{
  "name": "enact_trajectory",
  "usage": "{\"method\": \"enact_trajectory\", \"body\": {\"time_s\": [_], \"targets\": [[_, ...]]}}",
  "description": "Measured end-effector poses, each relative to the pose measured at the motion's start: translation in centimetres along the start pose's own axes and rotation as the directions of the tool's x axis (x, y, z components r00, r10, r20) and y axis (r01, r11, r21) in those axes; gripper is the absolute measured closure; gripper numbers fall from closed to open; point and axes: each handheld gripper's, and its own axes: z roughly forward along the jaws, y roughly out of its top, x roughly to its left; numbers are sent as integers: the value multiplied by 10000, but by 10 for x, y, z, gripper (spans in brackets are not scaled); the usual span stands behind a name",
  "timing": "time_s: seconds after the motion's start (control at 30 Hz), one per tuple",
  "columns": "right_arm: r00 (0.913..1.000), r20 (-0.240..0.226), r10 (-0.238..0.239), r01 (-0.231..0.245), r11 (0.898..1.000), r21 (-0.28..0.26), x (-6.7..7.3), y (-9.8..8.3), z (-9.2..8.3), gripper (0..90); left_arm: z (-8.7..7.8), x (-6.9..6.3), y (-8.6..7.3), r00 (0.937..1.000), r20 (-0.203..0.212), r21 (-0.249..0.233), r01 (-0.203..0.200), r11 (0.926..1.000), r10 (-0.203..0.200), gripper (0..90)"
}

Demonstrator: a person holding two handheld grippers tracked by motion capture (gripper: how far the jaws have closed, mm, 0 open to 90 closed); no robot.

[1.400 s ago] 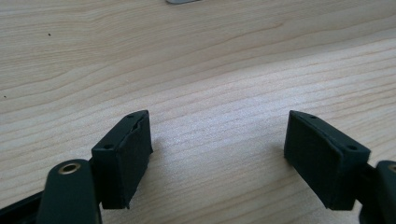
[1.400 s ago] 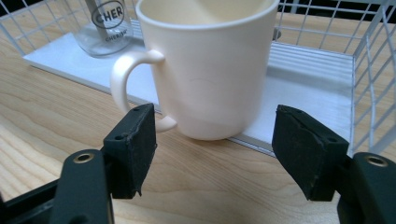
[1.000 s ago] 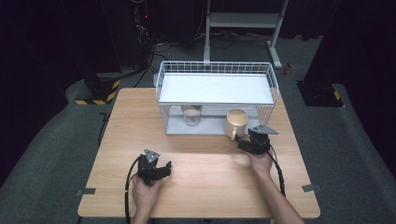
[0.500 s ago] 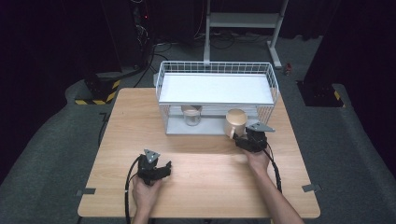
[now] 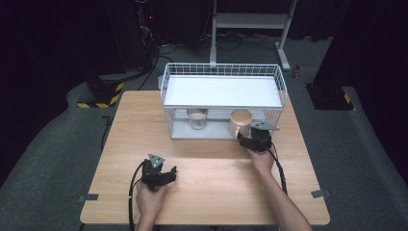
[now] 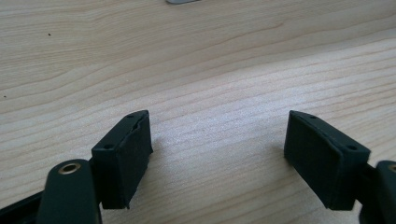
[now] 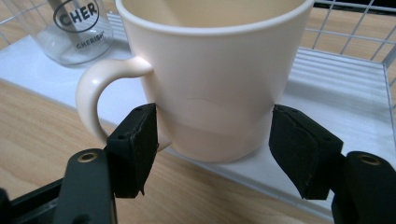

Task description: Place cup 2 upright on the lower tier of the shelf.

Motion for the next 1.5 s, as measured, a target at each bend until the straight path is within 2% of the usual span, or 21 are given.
{"method": "enact_trajectory", "body": {"time_s": [0.03,0.17,0.23,0.4,0.6,0.67,0.73,0.97,1.0,1.1,1.2,1.23,1.43,1.47,1.5], "targets": [[9998,38,178,-178,9998,36,1,0,0,335,0,0,0,10000,-1,2,0,10000,0,234],[9999,48,119,-119,9999,30,0,-1,3,334,0,0,0,10000,-1,0,-3,10000,3,235],[9995,39,321,-321,9995,75,1,-1,4,335,0,0,0,10000,-1,0,-2,10000,2,235],[9999,46,132,-133,9998,168,-1,3,9,335,0,0,0,10000,-2,0,-3,10000,3,235],[9996,93,268,-270,9994,212,0,8,14,358,0,0,0,10000,6,0,-9,10000,9,235],[9998,132,166,-170,9995,259,-1,7,18,361,0,0,0,10000,5,-2,-6,10000,6,235],[9992,189,350,-356,9989,319,0,9,20,370,0,0,0,10000,8,-1,-15,10000,15,235],[9993,285,231,-236,9996,162,-1,15,27,420,0,0,0,10000,7,2,-56,10000,56,236],[9988,278,414,-421,9989,223,0,14,28,423,0,0,0,10000,5,2,-56,10000,56,236],[9982,262,539,-547,9980,305,-1,13,30,435,0,0,0,10000,6,0,-56,10000,56,236],[9983,290,497,-505,9984,266,-3,13,32,442,0,0,0,10000,6,-1,-54,10000,55,236],[9989,273,377,-383,9990,231,-4,13,33,442,0,0,0,10000,9,0,-48,10000,48,236],[9974,176,697,-702,9972,273,-5,13,26,430,0,0,0,10000,3,-19,-46,10000,46,236],[9987,56,515,-516,9984,229,-7,13,25,426,0,0,0,10000,4,-18,-44,10000,44,236],[9977,-148,656,-652,9974,295,-5,14,21,419,0,0,0,10000,3,-18,-43,10000,43,236]]}}
